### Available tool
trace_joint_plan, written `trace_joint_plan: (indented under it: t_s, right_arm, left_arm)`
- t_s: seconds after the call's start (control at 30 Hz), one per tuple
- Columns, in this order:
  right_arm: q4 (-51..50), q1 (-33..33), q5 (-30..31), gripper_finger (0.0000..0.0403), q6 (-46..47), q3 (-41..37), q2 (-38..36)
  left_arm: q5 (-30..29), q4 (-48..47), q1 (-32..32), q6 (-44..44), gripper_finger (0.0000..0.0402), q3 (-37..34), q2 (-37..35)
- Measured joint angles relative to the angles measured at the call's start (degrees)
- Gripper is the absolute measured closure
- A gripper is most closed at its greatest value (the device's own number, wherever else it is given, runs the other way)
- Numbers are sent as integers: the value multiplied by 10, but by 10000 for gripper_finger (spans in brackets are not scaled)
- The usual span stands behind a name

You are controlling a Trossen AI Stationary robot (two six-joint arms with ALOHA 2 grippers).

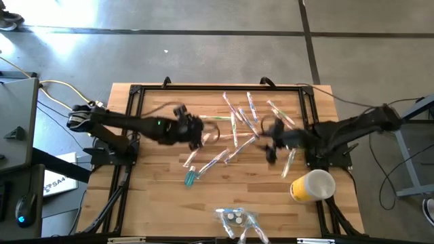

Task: Pick & Place toothbrushing station
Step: Put the green toothbrush into the transparent organizer

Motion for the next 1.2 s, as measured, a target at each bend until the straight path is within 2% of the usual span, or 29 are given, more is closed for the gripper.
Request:
trace_joint_plan:
  t_s: [0.13,0.33,0.47,0.73,0.9,1.07,1.2]
  right_arm:
    - [-49,-141,-29,184,22,-1,0]
    - [-100,-319,-51,184,66,-1,24]
    - [-95,-385,-99,184,65,-1,47]
    - [-61,-471,-127,184,10,-1,126]
    - [7,-546,-180,184,-9,-1,193]
    - [38,-589,-111,184,-61,-1,250]
    - [33,-598,-135,184,-71,-1,281]
  left_arm:
    - [34,-14,86,40,224,0,0]
    - [264,39,195,118,224,-2,0]
    - [337,69,220,122,224,-16,0]
    - [385,64,209,126,224,-24,-1]
    - [368,-50,210,127,224,3,-30]
    - [370,-77,201,100,224,1,-63]
    - [372,-62,180,75,224,-9,-70]
